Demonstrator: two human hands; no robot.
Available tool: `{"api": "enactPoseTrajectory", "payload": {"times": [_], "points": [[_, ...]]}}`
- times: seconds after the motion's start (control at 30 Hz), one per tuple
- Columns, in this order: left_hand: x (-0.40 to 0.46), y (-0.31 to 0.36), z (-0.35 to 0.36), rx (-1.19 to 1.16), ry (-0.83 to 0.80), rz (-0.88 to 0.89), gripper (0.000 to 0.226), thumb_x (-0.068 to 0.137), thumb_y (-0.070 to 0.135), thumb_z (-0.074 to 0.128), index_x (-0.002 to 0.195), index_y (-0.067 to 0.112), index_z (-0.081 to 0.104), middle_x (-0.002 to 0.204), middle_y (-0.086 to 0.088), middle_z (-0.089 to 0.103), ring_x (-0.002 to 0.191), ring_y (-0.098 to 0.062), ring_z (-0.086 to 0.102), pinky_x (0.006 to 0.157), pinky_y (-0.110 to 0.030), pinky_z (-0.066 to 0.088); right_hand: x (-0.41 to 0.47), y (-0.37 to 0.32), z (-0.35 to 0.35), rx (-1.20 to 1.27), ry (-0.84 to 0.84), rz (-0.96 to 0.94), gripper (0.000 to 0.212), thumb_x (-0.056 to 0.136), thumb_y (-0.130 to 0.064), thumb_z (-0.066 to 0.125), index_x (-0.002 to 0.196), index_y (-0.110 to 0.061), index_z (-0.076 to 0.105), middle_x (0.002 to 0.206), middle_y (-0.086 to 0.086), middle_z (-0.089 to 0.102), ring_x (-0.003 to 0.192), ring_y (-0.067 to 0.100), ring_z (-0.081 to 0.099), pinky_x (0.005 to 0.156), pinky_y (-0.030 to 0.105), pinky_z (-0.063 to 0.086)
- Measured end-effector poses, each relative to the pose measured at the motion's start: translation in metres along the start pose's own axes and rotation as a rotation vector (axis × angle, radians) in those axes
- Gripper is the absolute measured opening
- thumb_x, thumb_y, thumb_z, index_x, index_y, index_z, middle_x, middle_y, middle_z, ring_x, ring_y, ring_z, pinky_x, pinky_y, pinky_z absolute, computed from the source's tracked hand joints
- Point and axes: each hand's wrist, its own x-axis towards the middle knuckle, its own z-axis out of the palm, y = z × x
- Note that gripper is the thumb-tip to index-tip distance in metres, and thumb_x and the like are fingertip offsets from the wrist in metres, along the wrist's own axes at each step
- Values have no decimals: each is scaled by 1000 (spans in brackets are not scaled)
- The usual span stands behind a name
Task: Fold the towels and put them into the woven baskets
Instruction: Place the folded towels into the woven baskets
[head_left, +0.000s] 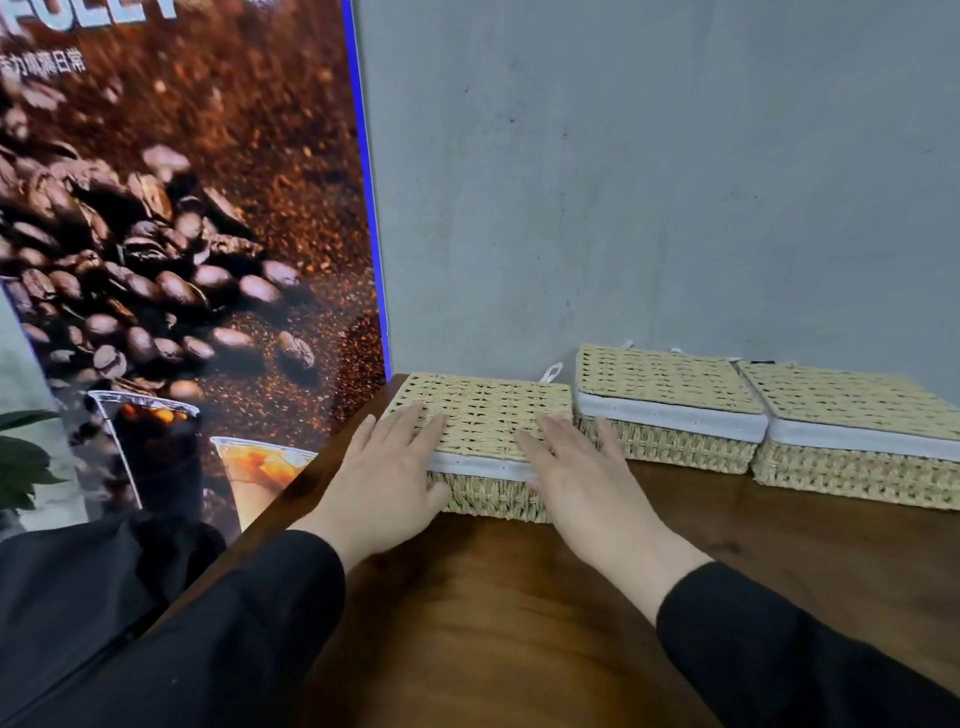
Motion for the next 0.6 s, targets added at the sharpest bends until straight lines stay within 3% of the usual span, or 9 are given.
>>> {"api": "enactPoseTrajectory", "payload": {"times": [0.07,0.17,0.27,0.37,0.47,0.6], "points": [[22,-7,7,14,-24,-18,85,89,67,29,161,26,10,169,-2,7,156,-19,3,126,-49,-4,23,-3,-2,-68,-22,1,60,105,-16,48,159,-14,24,166,16,22,156,28,15,124,53,-4],[57,-14,26,78,3,-49,102,84,81,45,161,21,15,168,-5,13,155,-23,8,125,-50,0,61,-3,2,-210,-101,18,57,98,-11,50,152,-4,34,157,19,37,149,31,31,125,55,9],[92,-17,46,155,72,-17,104,82,73,60,158,14,23,163,-12,25,152,-29,20,125,-48,12,101,3,9,-353,-164,31,40,94,-10,53,133,-3,55,130,15,60,125,30,54,121,54,22],[127,-25,57,153,69,30,102,82,68,65,157,12,23,163,-14,26,151,-30,22,124,-46,16,131,11,12,-422,-244,5,30,92,-7,55,121,-9,65,116,10,67,110,26,60,116,50,31],[150,-31,65,142,70,67,102,83,67,65,158,13,22,163,-14,25,151,-30,23,124,-44,17,149,16,11,-459,-288,-6,31,93,-6,54,121,-12,65,117,9,69,115,26,58,117,50,31],[154,-35,74,111,114,106,102,80,68,67,156,12,26,160,-17,30,148,-33,28,122,-47,21,151,19,16,-462,-310,28,45,98,-13,51,142,-1,48,135,17,58,129,30,51,122,50,24]]}}
